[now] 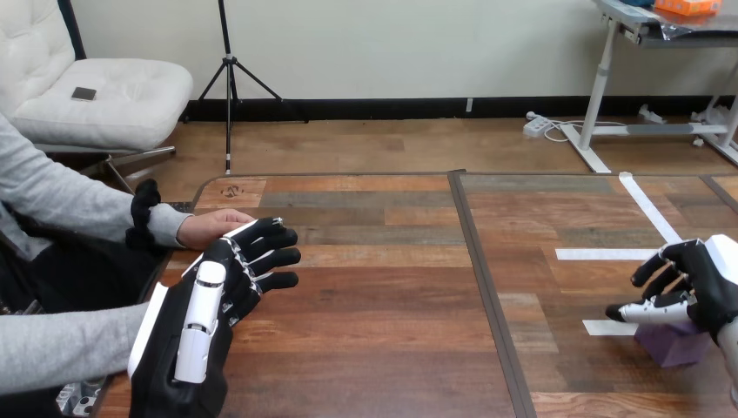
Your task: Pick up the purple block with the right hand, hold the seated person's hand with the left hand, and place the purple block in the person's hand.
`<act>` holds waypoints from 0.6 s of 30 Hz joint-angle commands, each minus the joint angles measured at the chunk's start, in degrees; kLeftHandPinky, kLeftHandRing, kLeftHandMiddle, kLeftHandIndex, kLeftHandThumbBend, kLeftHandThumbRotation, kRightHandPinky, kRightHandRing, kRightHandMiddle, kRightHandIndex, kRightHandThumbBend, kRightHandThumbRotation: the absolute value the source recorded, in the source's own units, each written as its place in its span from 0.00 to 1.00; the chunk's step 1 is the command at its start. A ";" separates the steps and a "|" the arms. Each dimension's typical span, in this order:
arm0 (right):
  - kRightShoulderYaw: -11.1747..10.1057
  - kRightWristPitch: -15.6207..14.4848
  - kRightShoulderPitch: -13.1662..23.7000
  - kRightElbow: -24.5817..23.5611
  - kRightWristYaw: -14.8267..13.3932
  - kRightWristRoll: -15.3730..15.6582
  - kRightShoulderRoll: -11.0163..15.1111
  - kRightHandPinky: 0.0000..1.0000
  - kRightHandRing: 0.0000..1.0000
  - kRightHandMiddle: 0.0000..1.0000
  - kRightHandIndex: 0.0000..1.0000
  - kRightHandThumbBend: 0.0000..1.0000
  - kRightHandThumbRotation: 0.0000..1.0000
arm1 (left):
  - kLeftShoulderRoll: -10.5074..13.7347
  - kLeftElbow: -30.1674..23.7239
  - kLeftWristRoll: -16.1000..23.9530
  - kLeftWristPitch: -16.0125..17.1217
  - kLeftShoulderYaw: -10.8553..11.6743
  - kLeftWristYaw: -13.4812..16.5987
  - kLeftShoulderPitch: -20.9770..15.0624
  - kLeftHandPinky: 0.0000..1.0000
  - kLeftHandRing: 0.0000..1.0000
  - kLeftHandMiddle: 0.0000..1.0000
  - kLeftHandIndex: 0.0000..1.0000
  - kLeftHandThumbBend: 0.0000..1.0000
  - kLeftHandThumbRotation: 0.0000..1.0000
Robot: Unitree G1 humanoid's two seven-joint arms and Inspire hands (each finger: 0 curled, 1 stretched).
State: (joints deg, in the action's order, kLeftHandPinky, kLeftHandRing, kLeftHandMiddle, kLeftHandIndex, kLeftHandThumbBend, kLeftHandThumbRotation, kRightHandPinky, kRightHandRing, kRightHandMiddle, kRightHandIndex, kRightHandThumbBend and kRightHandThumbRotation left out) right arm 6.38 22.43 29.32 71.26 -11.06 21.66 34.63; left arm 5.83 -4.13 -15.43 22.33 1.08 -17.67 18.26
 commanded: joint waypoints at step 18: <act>-2.09 2.84 1.71 -8.34 3.55 -4.70 0.46 0.40 0.44 0.47 0.48 0.92 0.00 | -0.90 -1.02 -1.12 1.83 0.61 -0.92 -2.78 0.71 0.75 0.76 0.74 0.36 1.00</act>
State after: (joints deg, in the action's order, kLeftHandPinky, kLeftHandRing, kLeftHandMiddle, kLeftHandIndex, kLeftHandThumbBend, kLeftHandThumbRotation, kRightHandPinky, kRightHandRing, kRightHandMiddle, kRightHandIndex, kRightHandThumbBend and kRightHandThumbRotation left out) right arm 5.48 24.76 29.21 66.07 -9.32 18.27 34.63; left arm 5.65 -4.12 -15.45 22.36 1.07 -18.12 18.25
